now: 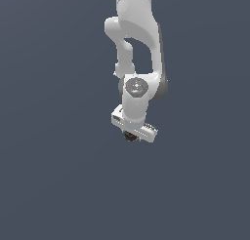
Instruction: Pick up the object and move it to a goal position.
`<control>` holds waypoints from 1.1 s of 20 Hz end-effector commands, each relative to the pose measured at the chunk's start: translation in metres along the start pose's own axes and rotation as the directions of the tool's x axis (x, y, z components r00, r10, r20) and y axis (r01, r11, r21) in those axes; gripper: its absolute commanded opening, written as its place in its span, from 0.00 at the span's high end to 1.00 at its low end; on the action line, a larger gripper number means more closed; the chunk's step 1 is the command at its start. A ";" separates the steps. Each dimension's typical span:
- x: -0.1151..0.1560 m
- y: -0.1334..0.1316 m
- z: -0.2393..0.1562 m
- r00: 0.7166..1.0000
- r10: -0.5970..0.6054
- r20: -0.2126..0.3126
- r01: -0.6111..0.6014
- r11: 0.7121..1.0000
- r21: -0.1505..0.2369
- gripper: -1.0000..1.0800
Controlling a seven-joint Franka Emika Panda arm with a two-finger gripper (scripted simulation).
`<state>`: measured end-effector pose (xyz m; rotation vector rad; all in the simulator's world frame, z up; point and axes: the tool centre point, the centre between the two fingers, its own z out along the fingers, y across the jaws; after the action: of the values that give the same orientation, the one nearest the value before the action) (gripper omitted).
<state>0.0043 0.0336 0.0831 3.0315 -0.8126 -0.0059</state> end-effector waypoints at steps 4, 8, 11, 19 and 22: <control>0.029 -0.019 -0.005 1.000 -0.006 -0.003 0.006 1.000 0.005 1.00; 0.048 -0.029 -0.007 1.000 -0.006 -0.003 0.006 1.000 0.005 1.00; 0.062 -0.036 -0.009 1.000 -0.006 -0.003 0.006 1.000 0.005 1.00; 0.093 -0.052 -0.011 1.000 -0.006 -0.003 0.006 1.000 0.004 1.00; 0.100 -0.055 -0.012 1.000 -0.006 -0.003 0.006 1.000 0.004 1.00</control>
<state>0.1129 0.0316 0.0918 3.0356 -0.8044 -0.0064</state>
